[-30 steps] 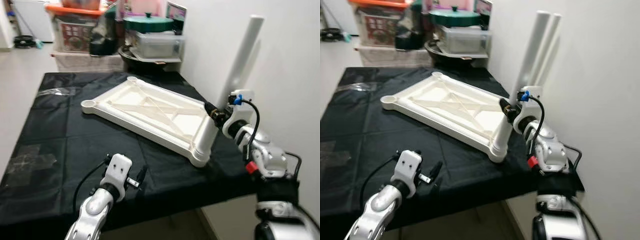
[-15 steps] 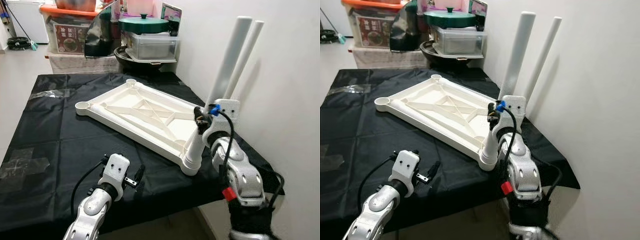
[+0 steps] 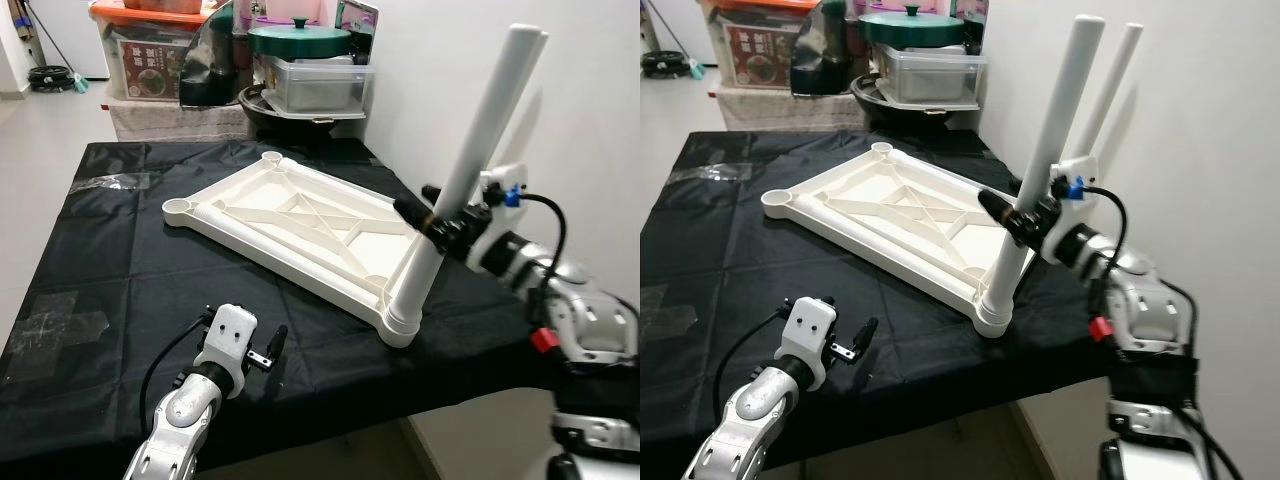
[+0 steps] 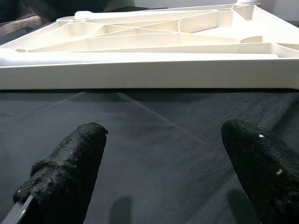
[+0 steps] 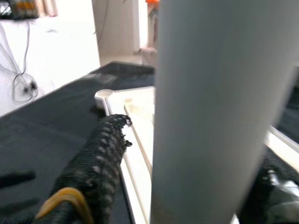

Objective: Building children table

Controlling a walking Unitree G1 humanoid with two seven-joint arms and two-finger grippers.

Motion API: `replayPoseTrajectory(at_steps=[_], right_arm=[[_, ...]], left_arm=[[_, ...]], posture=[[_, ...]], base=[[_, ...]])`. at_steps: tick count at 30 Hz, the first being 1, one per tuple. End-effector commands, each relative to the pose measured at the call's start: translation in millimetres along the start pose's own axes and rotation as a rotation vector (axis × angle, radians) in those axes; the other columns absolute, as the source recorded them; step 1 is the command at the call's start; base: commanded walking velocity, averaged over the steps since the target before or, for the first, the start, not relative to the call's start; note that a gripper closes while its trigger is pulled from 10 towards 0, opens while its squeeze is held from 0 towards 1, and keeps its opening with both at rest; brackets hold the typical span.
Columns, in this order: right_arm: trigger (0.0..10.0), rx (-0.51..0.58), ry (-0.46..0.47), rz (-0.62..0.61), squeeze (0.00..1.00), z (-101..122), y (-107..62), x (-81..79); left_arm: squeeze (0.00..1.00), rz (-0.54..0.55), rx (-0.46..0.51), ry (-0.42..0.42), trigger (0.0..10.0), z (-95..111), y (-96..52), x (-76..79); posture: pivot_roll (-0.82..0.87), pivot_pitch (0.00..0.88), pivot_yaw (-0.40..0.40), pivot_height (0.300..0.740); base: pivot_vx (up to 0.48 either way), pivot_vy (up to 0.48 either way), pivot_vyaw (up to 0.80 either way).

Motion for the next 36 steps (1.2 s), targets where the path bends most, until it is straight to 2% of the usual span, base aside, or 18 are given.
replayPoseTrajectory(at_steps=[1, 2, 3, 6, 9, 10, 13, 18, 20, 21, 22, 24, 25, 28, 29, 31, 32, 36], right_arm=[[9.1, -0.006, 0.009, 0.061, 0.0, -5.3, 1.7, -8.7], [3.6, -0.017, 0.002, 0.079, 0.0, -8.4, 3.1, -10.1], [0.0, -0.024, 0.001, 0.068, 0.0, -12.3, 5.5, -9.1], [0.0, -0.079, -0.019, -0.061, 0.0, -27.3, 11.8, 7.8], [0.0, -0.136, 0.055, -0.463, 0.0, -44.4, 10.9, 44.9], [0.0, -0.136, 0.055, -0.463, 0.0, -44.4, 10.9, 44.9], [0.0, -0.171, 0.092, -0.654, 0.0, -59.1, 2.4, 50.1], [0.0, -0.209, 0.107, -0.756, 0.0, -71.5, -5.6, 48.8], [0.0, -0.254, 0.112, -0.788, 0.0, -85.4, 8.6, 0.8], [0.0, -0.254, 0.112, -0.788, 0.0, -85.4, 8.6, 0.8], [9.7, -0.249, 0.115, -0.76, 0.0, -84.2, 17.8, -16.3], [10.0, -0.218, 0.108, -0.714, 0.0, -78.3, 26.2, -25.3], [10.0, -0.173, 0.109, -0.697, 1.0, -71.3, 30.3, -23.9], [10.0, -0.087, 0.087, -0.6, 1.0, -47.2, 36.9, -4.2], [10.0, -0.053, 0.09, -0.53, 0.0, -37.9, 39.5, 0.5], [10.0, -0.014, 0.108, -0.484, 0.0, -28.8, 39.9, 5.3], [10.0, 0.059, 0.099, -0.32, 0.0, -9.9, 37.8, 9.2], [10.0, 0.07, 0.063, -0.202, 0.0, -1.7, 29.0, 13.6]], left_arm=[[0.0, -0.018, -0.012, -0.006, 10.0, -3.2, 0.6, 4.2], [0.0, -0.019, -0.012, -0.005, 10.0, -3.2, 0.7, 4.1], [0.0, -0.02, -0.012, -0.003, 10.0, -3.1, 0.8, 3.7], [0.0, -0.02, -0.012, -0.001, 10.0, -3.1, 0.8, 2.9], [0.0, -0.02, -0.011, 0.002, 10.0, -2.8, 0.3, 2.4], [0.0, -0.02, -0.011, 0.002, 10.0, -2.8, 0.3, 2.4], [0.0, -0.024, -0.013, 0.002, 10.0, -3.3, 0.3, 3.8], [0.0, -0.027, -0.013, 0.003, 10.0, -3.2, 0.4, 5.0], [0.0, -0.027, -0.011, 0.002, 10.0, -2.4, 0.7, 5.0], [0.0, -0.027, -0.011, 0.002, 10.0, -2.4, 0.7, 5.0], [0.0, -0.026, -0.011, 0.002, 10.0, -2.3, 0.6, 4.6], [0.0, -0.024, -0.011, 0.002, 10.0, -2.4, 0.5, 4.6], [0.0, -0.022, -0.011, 0.002, 10.0, -2.5, 0.3, 4.1], [0.0, -0.009, -0.011, -0.002, 10.0, -2.6, -0.6, 1.1], [0.0, -0.007, -0.012, -0.002, 10.0, -2.9, -1.0, 0.5], [0.0, -0.007, -0.012, -0.002, 10.0, -3.3, -1.3, 0.3], [0.0, -0.008, -0.013, -0.003, 10.0, -3.7, -1.6, 0.5], [0.0, -0.012, -0.014, -0.003, 10.0, -3.8, -1.2, 1.7]], posture=[[0.07, 0.0, -0.117, 0.74], [0.07, 0.0, -0.118, 0.74], [0.08, 0.0, -0.118, 0.74], [0.08, 0.0, -0.115, 0.74], [0.08, 0.0, -0.109, 0.74], [0.08, 0.0, -0.109, 0.74], [0.07, 0.0, -0.108, 0.74], [0.08, 0.0, -0.107, 0.74], [0.08, 0.0, -0.104, 0.74], [0.08, 0.0, -0.104, 0.74], [0.08, 0.0, -0.105, 0.74], [0.08, 0.0, -0.114, 0.74], [0.08, 0.0, -0.116, 0.74], [0.08, 0.0, -0.124, 0.74], [0.08, 0.0, -0.123, 0.74], [0.08, 0.0, -0.123, 0.74], [0.08, 0.0, -0.122, 0.74], [0.08, 0.0, -0.123, 0.74]], base=[[0.0, 0.0, 0.0], [0.0, 0.0, 0.0], [0.0, 0.0, 0.0], [0.0, 0.0, 0.0], [0.0, 0.0, 0.0], [0.0, 0.0, 0.0], [0.0, 0.0, 0.0], [0.0, 0.0, 0.0], [0.0, 0.0, 0.0], [0.0, 0.0, 0.0], [0.0, 0.0, 0.0], [0.0, 0.0, 0.0], [0.0, 0.0, 0.0], [0.0, 0.0, 0.0], [0.0, 0.0, 0.0], [0.0, 0.0, 0.0], [0.0, 0.0, 0.0], [0.0, 0.0, 0.0]])
Point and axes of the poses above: a point about 5 cm out from each wrist's last joint towards the gripper, its own y axis pointing out of the wrist towards the gripper, its own z axis along the axis of the wrist's last joint, x = y × z, the point moved 5 cm from there along y, pointing out of the wrist towards the gripper, and after that the axes turned 8 degrees about -y, right-handed, at the moved point
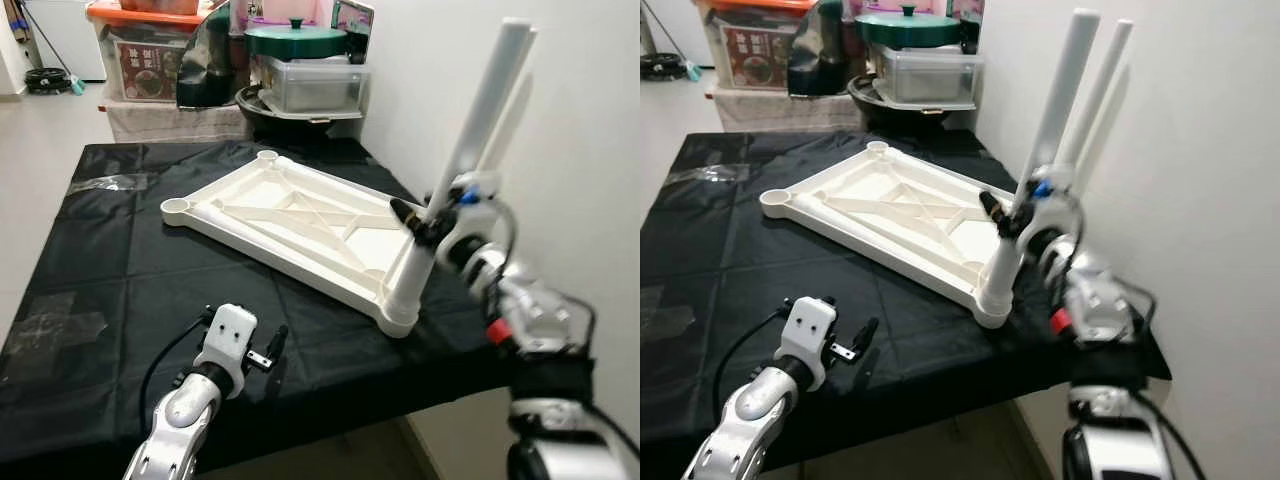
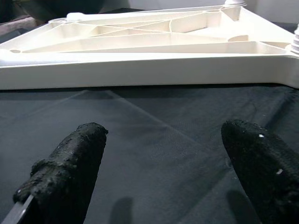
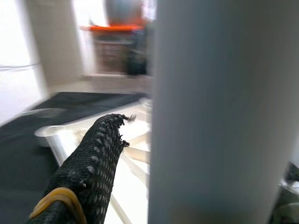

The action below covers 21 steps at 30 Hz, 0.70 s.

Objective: Building children table

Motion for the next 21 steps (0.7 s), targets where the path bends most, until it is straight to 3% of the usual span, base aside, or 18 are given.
replayPoseTrajectory(at_steps=[1, 6, 7, 8, 10, 13, 15, 17, 18, 20, 21], right_arm=[[10.0, -0.057, -0.001, 0.174, 0.0, -9.2, -12.4, -5.7], [10.0, -0.116, -0.041, 0.272, 0.0, -12.1, -22.3, -11.7], [2.9, -0.146, -0.059, 0.277, 0.0, -19.0, -23.0, -12.0], [0.0, -0.172, -0.054, 0.263, 0.0, -25.9, -21.9, -10.0], [0.0, -0.201, -0.047, 0.234, 0.0, -33.1, -20.2, -6.3], [0.0, -0.265, -0.048, 0.033, 0.0, -49.0, -11.9, 15.7], [0.0, -0.265, -0.048, 0.033, 0.0, -49.0, -11.9, 15.7], [0.0, -0.286, -0.016, -0.352, 0.0, -58.6, -12.3, 47.4], [0.0, -0.284, 0.014, -0.5, 0.0, -63.6, -18.9, 50.5], [0.0, -0.284, 0.014, -0.5, 0.0, -63.6, -18.9, 50.5], [0.0, -0.284, 0.021, -0.625, 0.0, -67.9, -28.3, 47.8]], left_arm=[[0.0, -0.012, -0.015, -0.002, 10.0, -4.2, -0.7, 3.3], [0.0, -0.011, -0.015, 0.0, 10.0, -4.3, -0.3, 3.1], [0.0, -0.012, -0.016, 0.0, 10.0, -4.6, 0.1, 3.8], [0.0, -0.014, -0.016, 0.0, 10.0, -4.7, 0.4, 4.6], [0.0, -0.015, -0.016, 0.0, 10.0, -4.8, 0.7, 5.3], [0.0, -0.015, -0.016, 0.001, 10.0, -4.6, 0.8, 5.2], [0.0, -0.015, -0.016, 0.001, 10.0, -4.6, 0.8, 5.2], [0.0, -0.014, -0.017, 0.002, 10.0, -4.8, 0.6, 4.9], [0.0, -0.014, -0.018, 0.001, 10.0, -4.9, 0.3, 5.2], [0.0, -0.014, -0.018, 0.001, 10.0, -4.9, 0.3, 5.2], [0.0, -0.015, -0.018, 0.001, 10.0, -5.0, 0.1, 5.6]], posture=[[0.08, 0.0, -0.125, 0.74], [0.07, 0.0, -0.124, 0.74], [0.07, 0.0, -0.125, 0.74], [0.08, 0.0, -0.126, 0.74], [0.08, 0.0, -0.126, 0.74], [0.08, 0.0, -0.124, 0.74], [0.08, 0.0, -0.124, 0.74], [0.08, 0.0, -0.123, 0.74], [0.07, 0.0, -0.122, 0.74], [0.07, 0.0, -0.122, 0.74], [0.08, 0.0, -0.121, 0.74]], base=[[0.0, 0.0, 0.0], [0.0, 0.0, 0.0], [0.0, 0.0, 0.0], [0.0, 0.0, 0.0], [0.0, 0.0, 0.0], [0.0, 0.0, 0.0], [0.0, 0.0, 0.0], [0.0, 0.0, 0.0], [0.0, 0.0, 0.0], [0.0, 0.0, 0.0], [0.0, 0.0, 0.0]])
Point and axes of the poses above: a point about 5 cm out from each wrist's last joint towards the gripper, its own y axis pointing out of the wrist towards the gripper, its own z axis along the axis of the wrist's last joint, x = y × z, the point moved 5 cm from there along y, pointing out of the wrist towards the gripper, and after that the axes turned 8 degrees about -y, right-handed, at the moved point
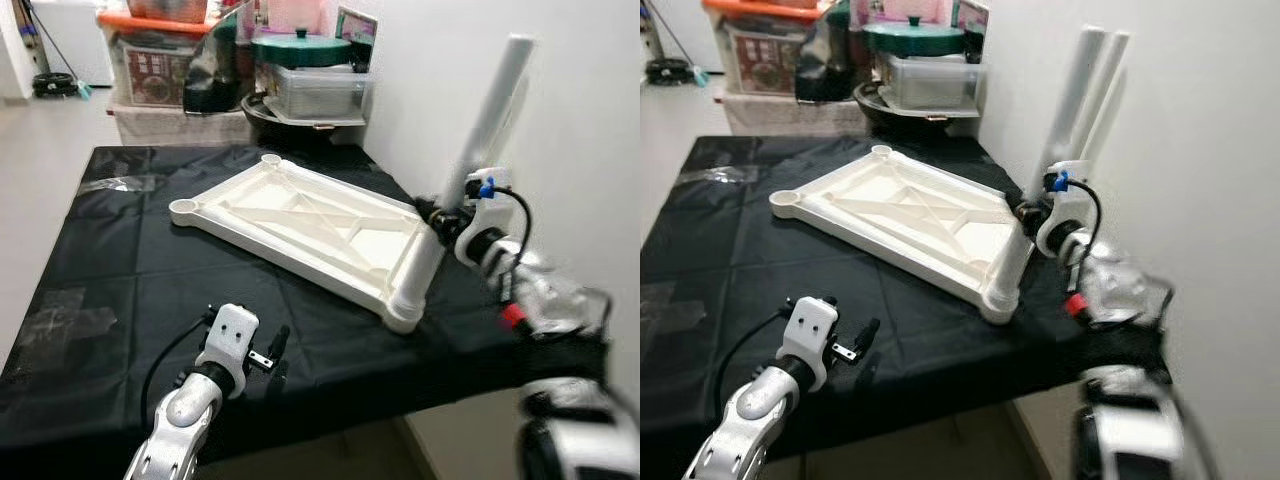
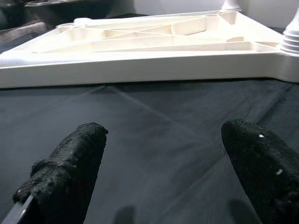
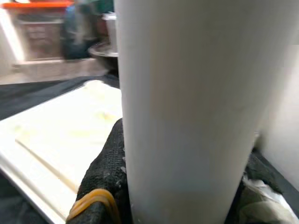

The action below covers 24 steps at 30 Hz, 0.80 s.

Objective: Building children table

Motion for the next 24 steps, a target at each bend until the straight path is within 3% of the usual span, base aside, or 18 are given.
replayPoseTrajectory(at_steps=[1, 2, 3, 4, 5, 6, 7, 10, 11, 14, 15, 19, 20, 21, 23, 24], right_arm=[[0.0, -0.082, -0.036, -0.15, 0.0, -31.7, -21.6, -3.8], [4.0, -0.081, -0.062, -0.074, 0.0, -34.0, -33.1, -36.3], [4.0, -0.081, -0.062, -0.074, 0.0, -34.0, -33.1, -36.3], [4.0, -0.079, -0.078, -0.008, 0.0, -34.2, -40.9, -58.6], [4.0, -0.079, -0.078, -0.008, 0.0, -34.2, -40.9, -58.6], [10.0, -0.029, -0.062, 0.064, 0.0, -26.1, -45.7, -75.2], [10.0, 0.008, -0.036, 0.109, 1.0, -18.1, -42.7, -78.7], [10.0, 0.063, -0.011, 0.157, 1.0, -2.7, -34.3, -72.8], [10.0, 0.125, -0.005, 0.209, 0.29, 15.3, -29.7, -69.2], [10.0, 0.171, -0.004, 0.244, 0.29, 28.1, -28.1, -67.1], [10.0, 0.222, 0.031, 0.361, 0.0, 44.9, -30.0, -67.7], [10.0, 0.253, 0.057, 0.433, 0.0, 55.3, -34.0, -68.8], [10.0, 0.256, -0.012, 0.616, 0.0, 55.0, -46.7, -72.0], [10.0, 0.256, -0.012, 0.616, 0.0, 55.0, -46.7, -72.0], [10.0, 0.186, -0.146, 0.831, 0.0, 36.6, -65.2, -71.9], [10.0, 0.186, -0.146, 0.831, 0.0, 36.6, -65.2, -71.9]], left_arm=[[0.0, -0.008, -0.014, 0.0, 10.0, -3.4, -0.6, 2.9], [0.0, -0.009, -0.014, 0.0, 10.0, -3.4, -1.0, 2.7], [0.0, -0.009, -0.014, 0.0, 10.0, -3.4, -1.0, 2.7], [0.0, -0.009, -0.015, 0.0, 10.0, -3.4, -1.1, 2.5], [0.0, -0.009, -0.015, 0.0, 10.0, -3.4, -1.1, 2.5], [0.0, -0.01, -0.016, -0.001, 10.0, -3.5, -1.1, 2.8], [0.0, -0.011, -0.016, -0.002, 10.0, -3.6, -0.8, 3.2], [0.0, -0.012, -0.015, -0.004, 10.0, -3.6, -0.4, 3.7], [0.0, -0.011, -0.014, -0.005, 10.0, -3.4, -0.4, 3.6], [0.0, -0.011, -0.014, -0.005, 10.0, -3.3, -0.4, 3.5], [0.0, -0.007, -0.013, -0.007, 10.0, -3.4, -0.6, 2.6], [0.0, -0.005, -0.013, -0.009, 10.0, -3.5, -0.8, 1.9], [0.0, -0.006, -0.014, -0.009, 10.0, -3.7, -0.6, 2.1], [0.0, -0.006, -0.014, -0.009, 10.0, -3.7, -0.6, 2.1], [0.0, -0.007, -0.013, -0.008, 10.0, -3.5, 0.3, 2.5], [0.0, -0.007, -0.013, -0.008, 10.0, -3.5, 0.3, 2.5]], posture=[[0.08, 0.0, -0.119, 0.74], [0.08, 0.0, -0.116, 0.74], [0.08, 0.0, -0.116, 0.74], [0.08, 0.0, -0.115, 0.74], [0.08, 0.0, -0.115, 0.74], [0.07, 0.0, -0.113, 0.74], [0.07, 0.0, -0.116, 0.74], [0.07, 0.0, -0.119, 0.74], [0.07, 0.0, -0.126, 0.74], [0.07, 0.0, -0.126, 0.74], [0.07, 0.0, -0.126, 0.74], [0.07, 0.0, -0.126, 0.74], [0.07, 0.0, -0.123, 0.74], [0.07, 0.0, -0.123, 0.74], [0.07, 0.0, -0.129, 0.74], [0.07, 0.0, -0.129, 0.74]], base=[[0.0, 0.0, 0.0], [0.0, 0.0, 0.0], [0.0, 0.0, 0.0], [0.0, 0.0, 0.0], [0.0, 0.0, 0.0], [0.0, 0.0, 0.0], [0.0, 0.0, 0.0], [0.0, 0.0, 0.0], [0.0, 0.0, 0.0], [0.0, 0.0, 0.0], [0.0, 0.0, 0.0], [0.0, 0.0, 0.0], [0.0, 0.0, 0.0], [0.0, 0.0, 0.0], [0.0, 0.0, 0.0], [0.0, 0.0, 0.0]])
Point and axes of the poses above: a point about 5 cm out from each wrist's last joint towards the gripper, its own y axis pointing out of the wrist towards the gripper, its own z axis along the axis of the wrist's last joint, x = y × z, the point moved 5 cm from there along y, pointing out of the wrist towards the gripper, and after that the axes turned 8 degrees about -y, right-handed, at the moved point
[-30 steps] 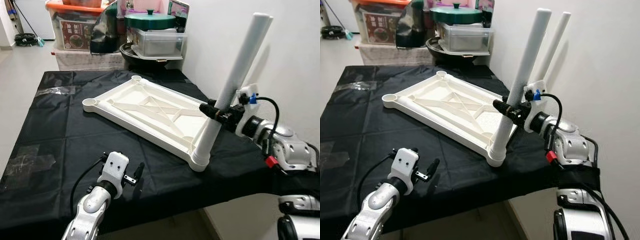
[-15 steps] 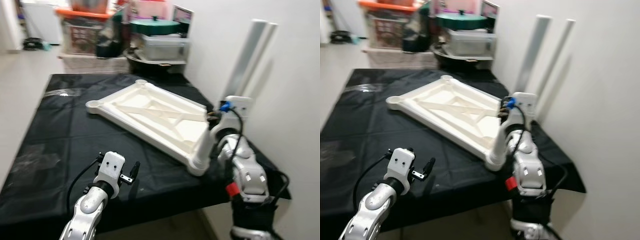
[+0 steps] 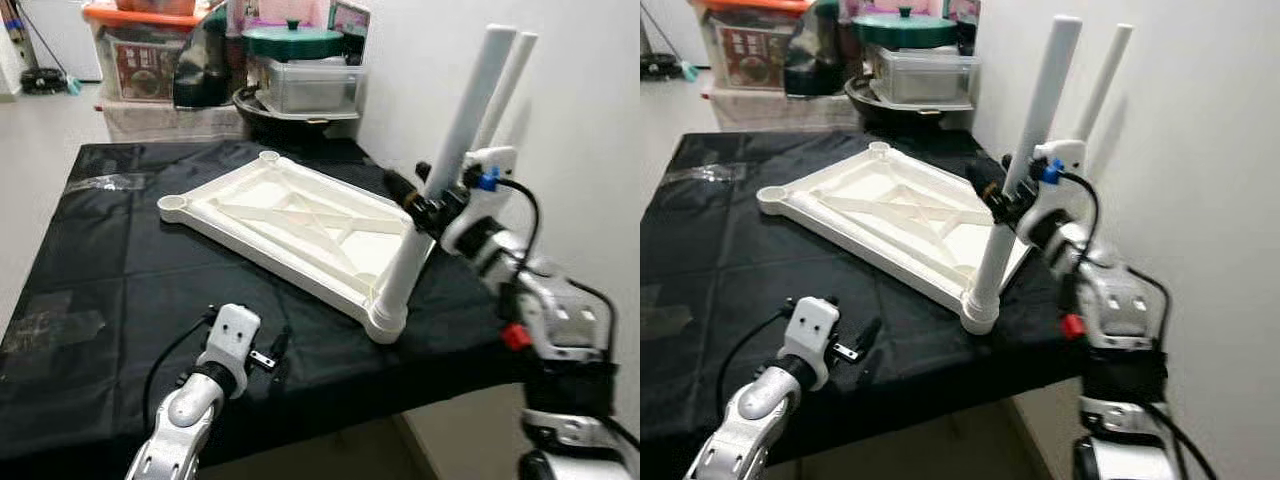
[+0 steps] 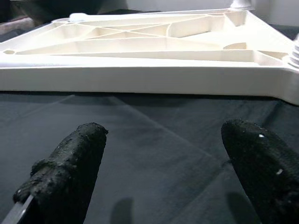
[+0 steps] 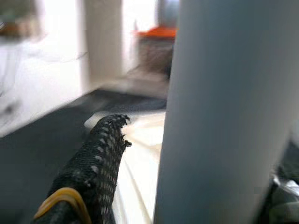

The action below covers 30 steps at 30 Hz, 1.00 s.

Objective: Building children table

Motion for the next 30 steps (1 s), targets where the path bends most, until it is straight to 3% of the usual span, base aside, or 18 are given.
replayPoseTrajectory(at_steps=[1, 2, 3, 4, 5, 9, 11, 13, 18, 19, 22, 23, 24, 25, 26, 27, 29, 30], right_arm=[[10.0, -0.045, -0.005, 0.159, 0.0, -10.9, 0.8, -22.5], [10.0, -0.045, -0.005, 0.159, 0.0, -10.9, 0.8, -22.5], [2.8, -0.072, 0.001, 0.146, 0.0, -18.7, 1.5, -20.6], [2.8, -0.072, 0.001, 0.146, 0.0, -18.7, 1.5, -20.6], [0.0, -0.11, 0.01, 0.125, 0.0, -29.3, 2.6, -18.6], [0.0, -0.208, 0.023, -0.059, 0.0, -49.7, 6.9, 2.6], [0.0, -0.336, 0.057, -0.508, 0.0, -78.2, -2.2, 46.2], [0.0, -0.349, 0.066, -0.711, 0.0, -83.2, -11.6, 55.7], [0.0, -0.301, 0.148, -0.798, 0.0, -82.1, -0.9, 20.4], [8.0, -0.273, 0.174, -0.667, 0.0, -77.8, 18.0, -11.2], [8.0, -0.253, 0.19, -0.567, 0.0, -73.9, 29.9, -32.8], [10.0, -0.194, 0.204, -0.458, 0.0, -64.5, 39.1, -49.4], [10.0, -0.194, 0.204, -0.458, 0.0, -64.5, 39.1, -49.4], [10.0, -0.143, 0.207, -0.405, 0.66, -56.8, 41.0, -51.3], [10.0, -0.143, 0.207, -0.405, 0.66, -56.8, 41.0, -51.3], [10.0, -0.091, 0.178, -0.378, 1.0, -46.3, 37.8, -34.7], [10.0, -0.087, 0.156, -0.379, 1.0, -43.0, 35.3, -23.5], [10.0, -0.061, 0.144, -0.335, 0.0, -34.6, 35.2, -14.4]], left_arm=[[0.0, -0.01, -0.018, -0.001, 10.0, -4.5, 0.3, 2.3], [0.0, -0.01, -0.018, -0.001, 10.0, -4.5, 0.3, 2.3], [0.0, -0.008, -0.017, 0.001, 10.0, -4.3, 0.2, 1.7], [0.0, -0.008, -0.017, 0.001, 10.0, -4.3, 0.2, 1.7], [0.0, -0.007, -0.017, 0.002, 10.0, -4.1, -0.1, 1.2], [0.0, -0.007, -0.018, 0.004, 10.0, -4.1, -0.7, 0.8], [0.0, -0.008, -0.02, 0.007, 10.0, -4.3, -1.5, 0.5], [0.0, -0.009, -0.019, 0.007, 10.0, -4.1, -1.7, 0.6], [0.0, -0.012, -0.02, 0.008, 10.0, -4.0, -1.8, 1.2], [0.0, -0.013, -0.021, 0.008, 10.0, -4.0, -1.7, 1.7], [0.0, -0.014, -0.022, 0.009, 10.0, -4.0, -1.6, 2.1], [0.0, -0.012, -0.021, 0.01, 10.0, -3.9, -1.8, 1.7], [0.0, -0.012, -0.021, 0.01, 10.0, -3.9, -1.8, 1.7], [0.0, -0.01, -0.021, 0.011, 10.0, -3.7, -2.1, 0.7], [0.0, -0.01, -0.021, 0.011, 10.0, -3.7, -2.1, 0.7], [0.0, -0.006, -0.022, 0.011, 10.0, -4.0, -2.7, -0.6], [0.0, -0.004, -0.022, 0.01, 10.0, -4.1, -3.0, -1.0], [0.0, -0.003, -0.022, 0.009, 10.0, -4.4, -3.0, -1.0]], posture=[[0.07, 0.0, -0.129, 0.74], [0.07, 0.0, -0.129, 0.74], [0.07, 0.0, -0.13, 0.74], [0.07, 0.0, -0.13, 0.74], [0.08, 0.0, -0.128, 0.74], [0.08, 0.0, -0.124, 0.74], [0.08, 0.0, -0.121, 0.74], [0.08, 0.0, -0.12, 0.74], [0.08, 0.0, -0.113, 0.74], [0.08, 0.0, -0.113, 0.74], [0.08, 0.0, -0.113, 0.74], [0.09, 0.0, -0.119, 0.74], [0.09, 0.0, -0.119, 0.74], [0.09, 0.0, -0.121, 0.74], [0.09, 0.0, -0.121, 0.74], [0.09, 0.0, -0.127, 0.74], [0.09, 0.0, -0.127, 0.74], [0.09, 0.0, -0.129, 0.74]], base=[[0.0, 0.0, 0.0], [0.0, 0.0, 0.0], [0.0, 0.0, 0.0], [0.0, 0.0, 0.0], [0.0, 0.0, 0.0], [0.0, 0.0, 0.0], [0.0, 0.0, 0.0], [0.0, 0.0, 0.0], [0.0, 0.0, 0.0], [0.0, 0.0, 0.0], [0.0, 0.0, 0.0], [0.0, 0.0, 0.0], [0.0, 0.0, 0.0], [0.0, 0.0, 0.0], [0.0, 0.0, 0.0], [0.0, 0.0, 0.0], [0.0, 0.0, 0.0], [0.0, 0.0, 0.0]])
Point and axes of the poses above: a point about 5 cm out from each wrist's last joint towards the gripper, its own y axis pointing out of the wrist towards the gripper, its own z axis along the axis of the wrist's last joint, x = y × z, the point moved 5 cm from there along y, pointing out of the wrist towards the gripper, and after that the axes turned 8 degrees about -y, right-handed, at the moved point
